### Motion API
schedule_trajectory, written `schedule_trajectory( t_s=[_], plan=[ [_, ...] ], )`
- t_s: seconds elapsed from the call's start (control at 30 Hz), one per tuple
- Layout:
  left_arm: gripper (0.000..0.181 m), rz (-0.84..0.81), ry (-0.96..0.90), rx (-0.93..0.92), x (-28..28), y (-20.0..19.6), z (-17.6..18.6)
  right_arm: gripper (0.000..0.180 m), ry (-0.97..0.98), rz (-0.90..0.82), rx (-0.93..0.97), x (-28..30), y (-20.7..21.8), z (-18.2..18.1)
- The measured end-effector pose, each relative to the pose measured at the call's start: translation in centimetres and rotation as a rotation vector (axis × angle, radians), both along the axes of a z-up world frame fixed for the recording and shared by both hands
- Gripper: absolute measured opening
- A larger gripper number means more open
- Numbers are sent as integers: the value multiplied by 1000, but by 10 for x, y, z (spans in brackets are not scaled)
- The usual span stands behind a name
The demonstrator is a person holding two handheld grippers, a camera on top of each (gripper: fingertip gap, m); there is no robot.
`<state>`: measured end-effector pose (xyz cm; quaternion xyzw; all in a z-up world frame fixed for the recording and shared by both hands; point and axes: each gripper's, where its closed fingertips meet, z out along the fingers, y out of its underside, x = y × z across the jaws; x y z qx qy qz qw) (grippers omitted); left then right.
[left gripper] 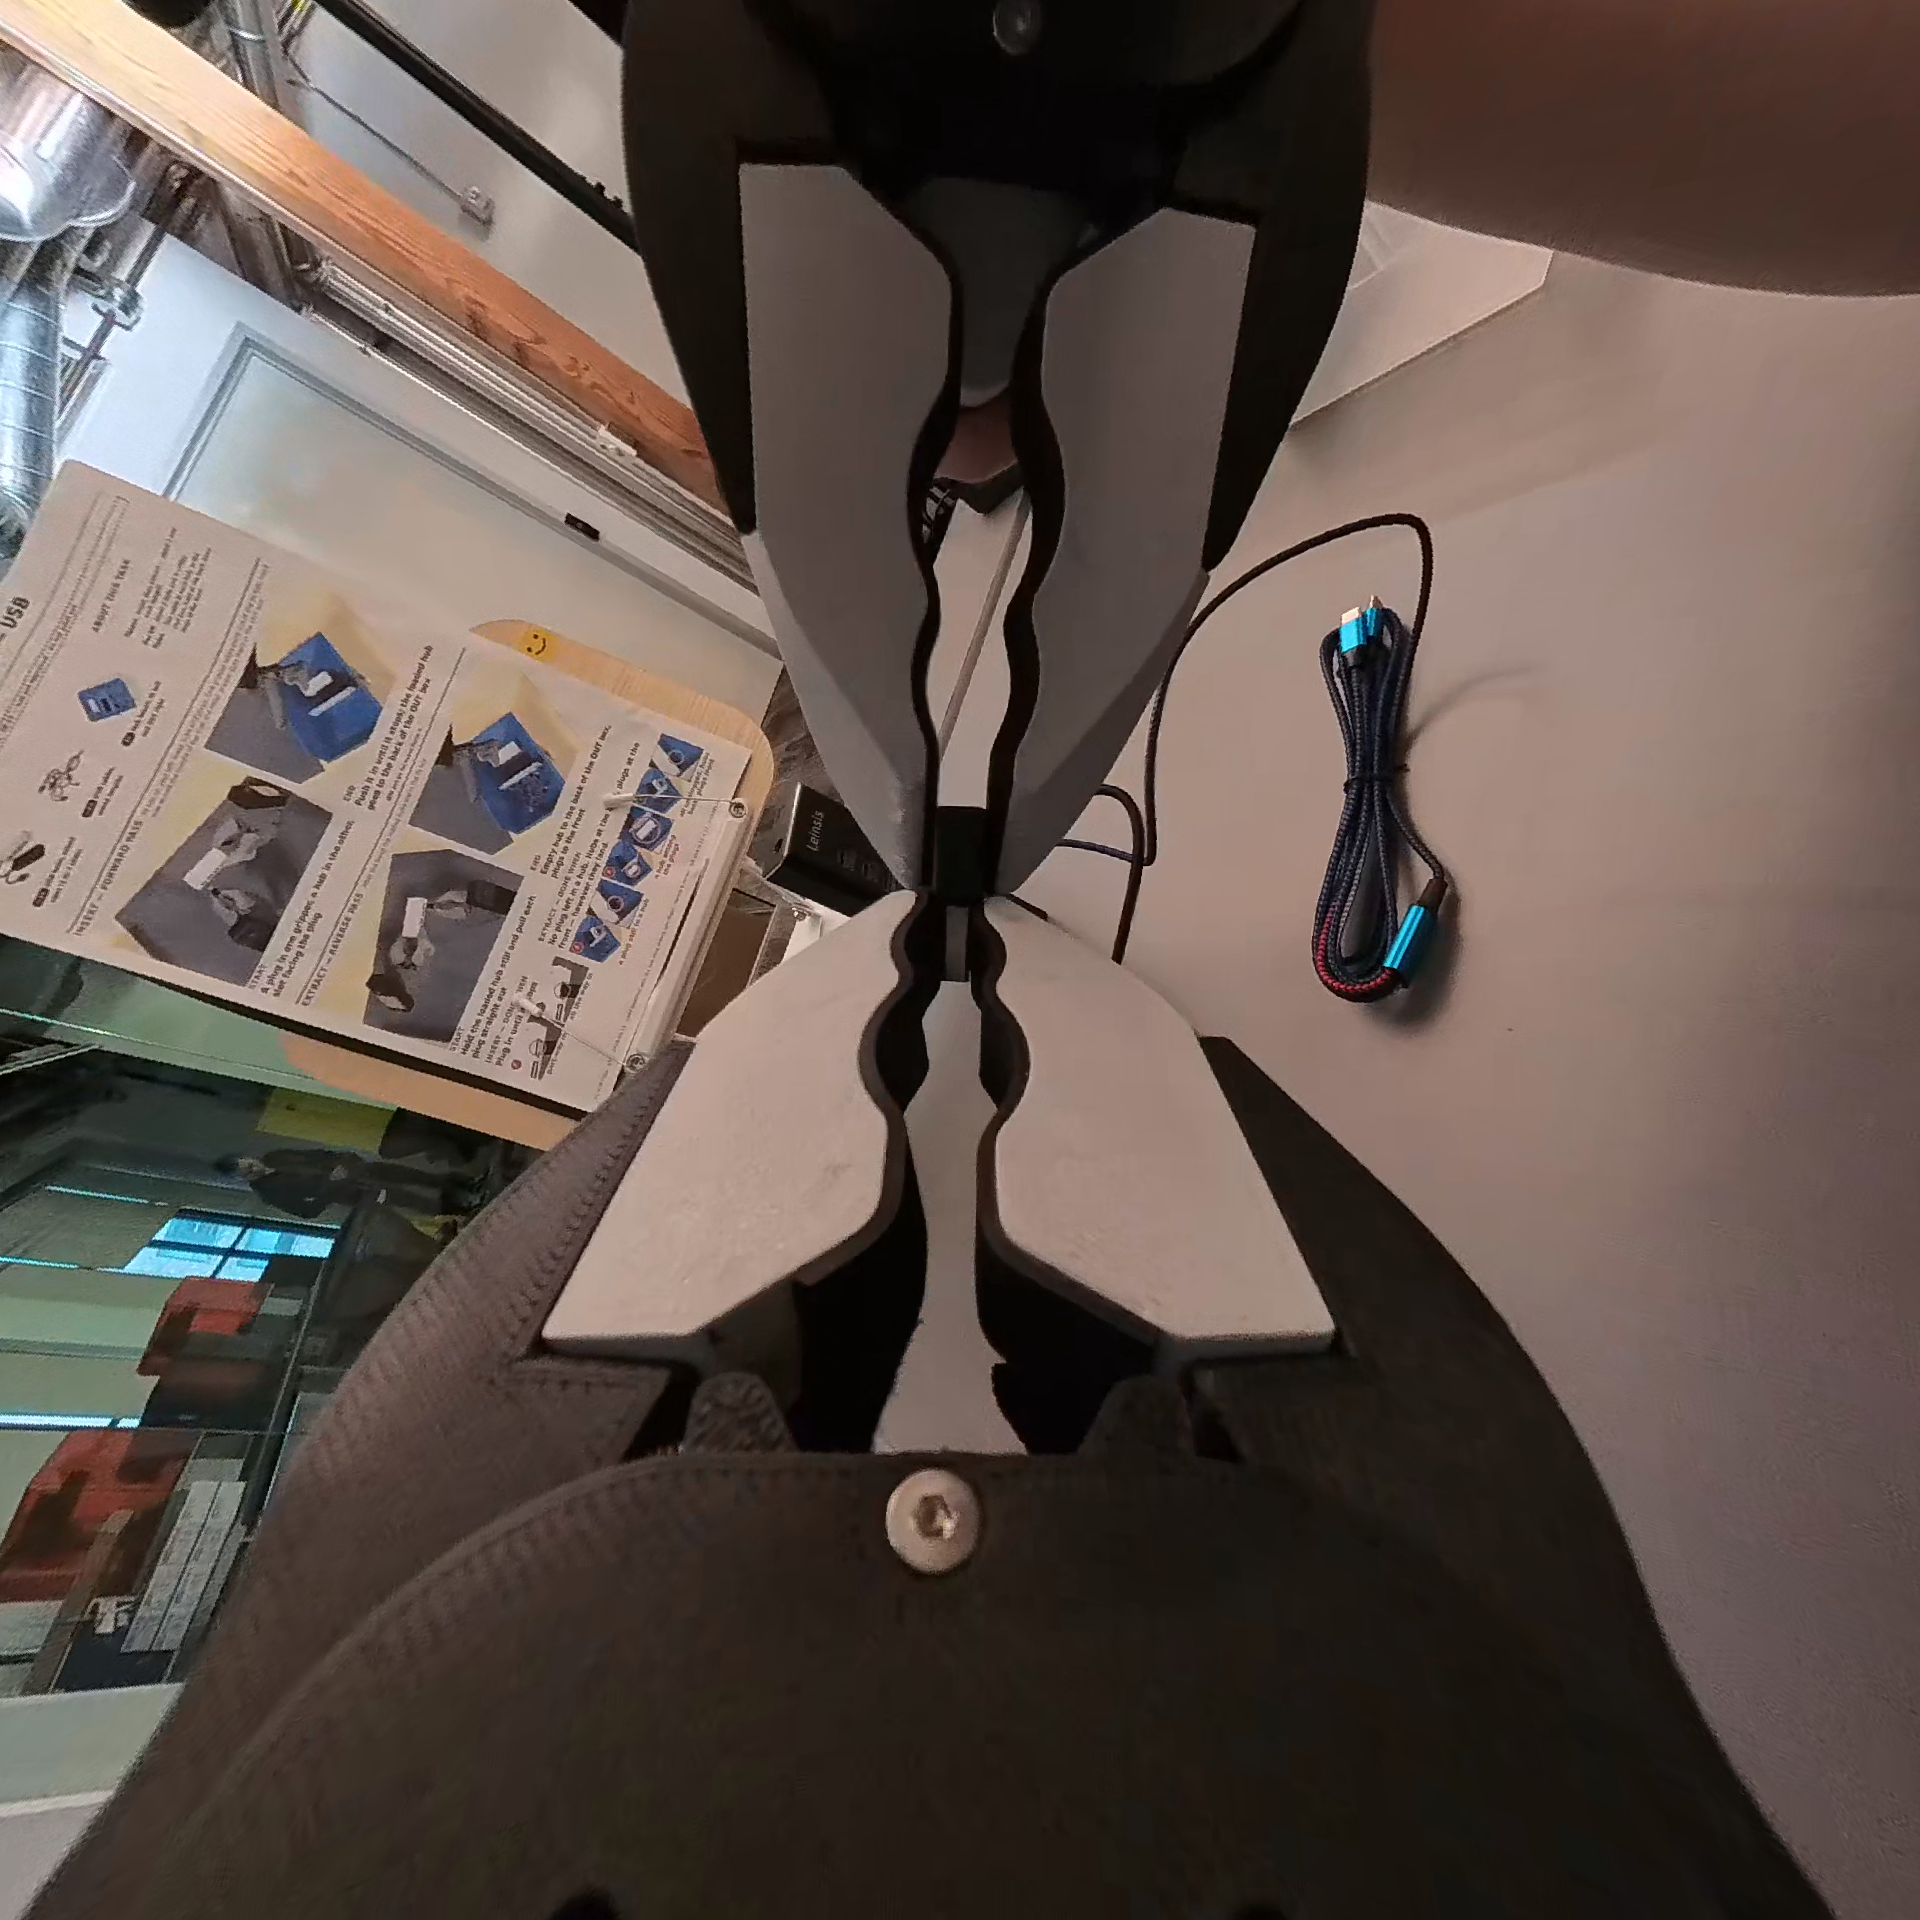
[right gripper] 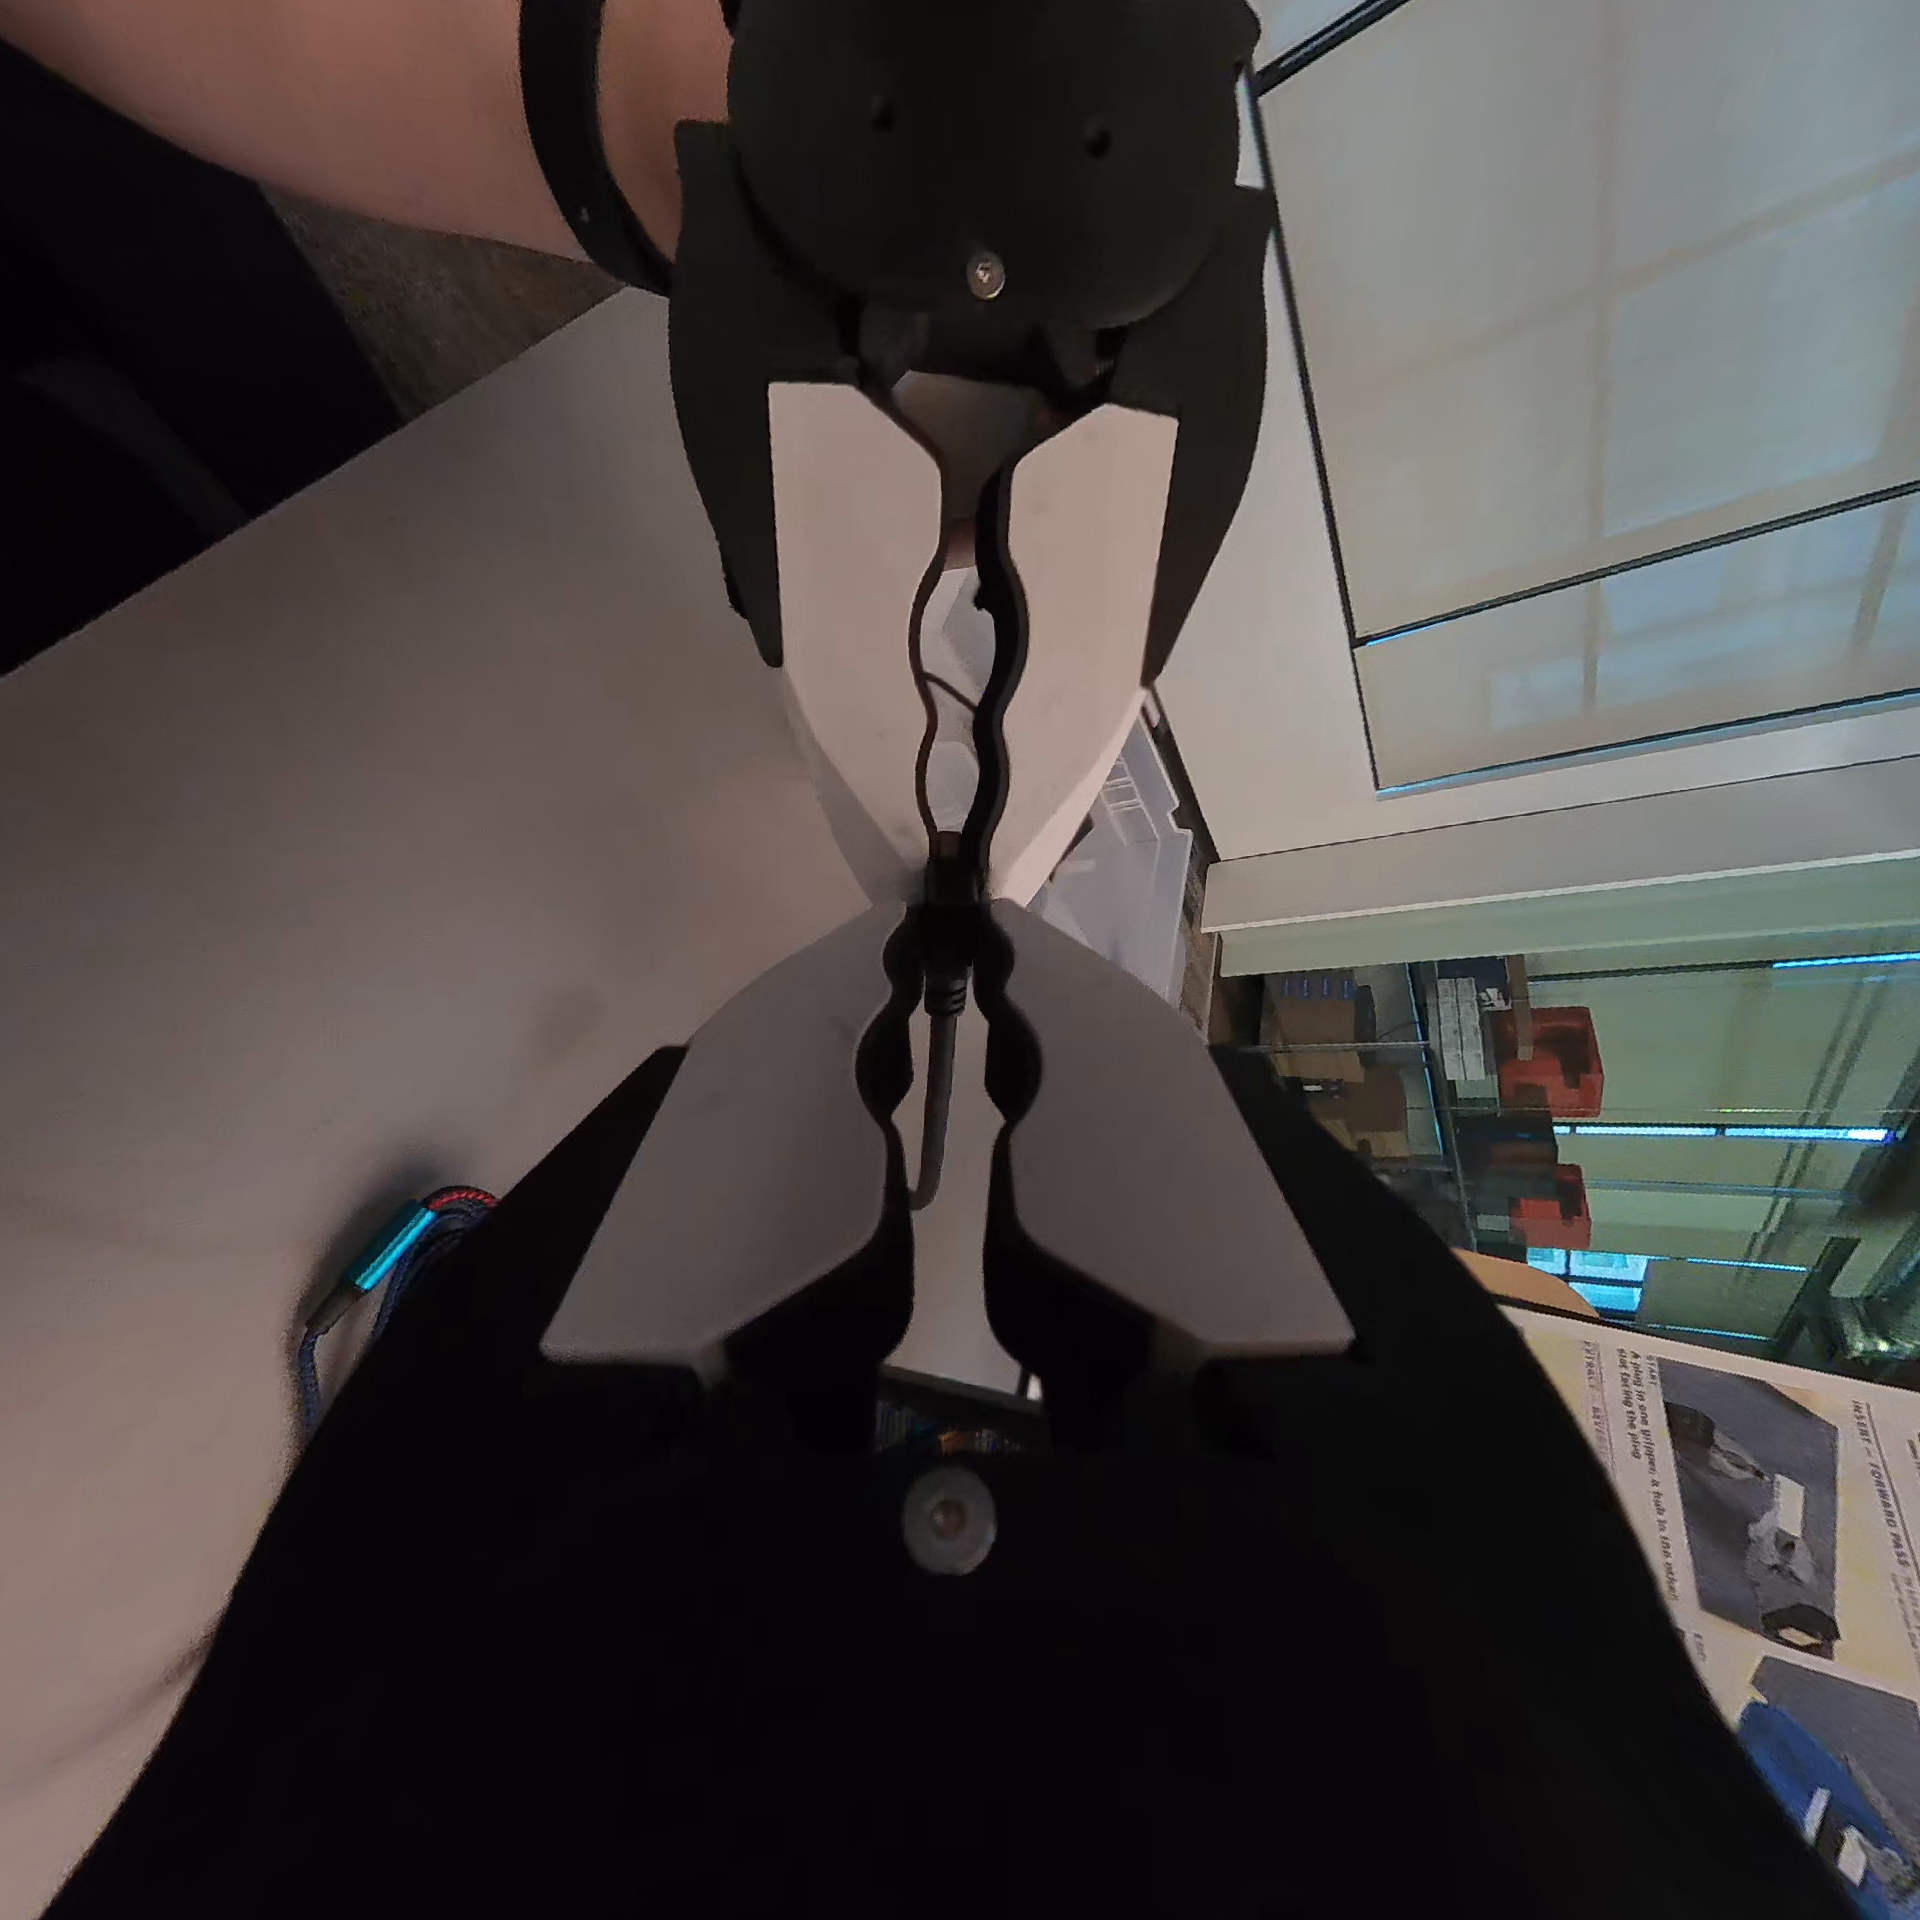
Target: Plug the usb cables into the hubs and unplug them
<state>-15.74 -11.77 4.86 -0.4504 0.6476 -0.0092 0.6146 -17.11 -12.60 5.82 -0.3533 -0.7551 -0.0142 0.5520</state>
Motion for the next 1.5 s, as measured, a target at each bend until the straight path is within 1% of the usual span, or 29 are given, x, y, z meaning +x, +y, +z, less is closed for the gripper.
schedule_trajectory(
  t_s=[0.1, 0.17, 0.2, 0.33, 0.43, 0.47, 0.53, 0.6, 0.73, 0.8, 0.9, 0.93, 0.97, 1.03, 1.13, 1.23, 1.33, 1.4, 1.43, 1.5],
  plan=[
    [5, -7, -53, -55, 1, 0, 1, 9, 0, -11, -28, 1, 1, 0],
    [20, -11, -122, -106, -2, 3, 8, 9, 9, -5, -41, 2, -1, 1],
    [22, -16, -146, -130, -4, 4, 10, 9, 17, -14, -29, 3, 1, 4],
    [24, -26, -205, -203, -16, 14, 9, 9, 37, -46, -9, 9, 8, 9],
    [23, -59, -305, -376, -18, 27, -1, 9, 105, -59, -34, 21, 12, 22],
    [24, -50, -336, -439, -18, 37, -7, 10, 150, -61, -47, 28, 13, 32],
    [26, 14, -395, -507, -19, 66, -21, 9, 258, -45, -105, 46, 8, 54],
    [31, 62, -451, -574, -16, 96, -33, 9, 369, -24, -148, 70, 1, 77],
    [37, 49, -536, -763, 10, 145, -50, 9, 526, -34, -177, 125, -11, 108],
    [40, 58, -525, -796, 28, 171, -64, 9, 618, -143, -146, 155, -1, 122],
    [50, 93, -407, -772, 57, 203, -97, 9, 696, -390, -61, 199, 25, 131],
    [51, 105, -361, -777, 66, 210, -109, 9, 711, -472, -40, 212, 34, 132],
    [49, 100, -329, -810, 75, 213, -119, 9, 728, -547, -14, 223, 42, 133],
    [59, 89, -331, -843, 91, 223, -128, 9, 746, -650, 19, 239, 54, 133],
    [63, 62, -295, -846, 107, 232, -139, 9, 752, -727, 13, 250, 69, 128],
    [63, 58, -214, -829, 117, 235, -155, 9, 742, -751, -10, 255, 80, 121],
    [54, 64, -187, -819, 123, 239, -159, 9, 754, -747, -37, 257, 86, 118],
    [44, 38, -172, -859, 128, 237, -160, 9, 755, -745, -47, 257, 89, 117],
    [27, 5, -160, -891, 130, 233, -161, 9, 755, -750, -47, 258, 91, 116],
    [27, 1, -165, -925, 132, 235, -160, 9, 760, -769, -56, 260, 96, 114]
  ],
)
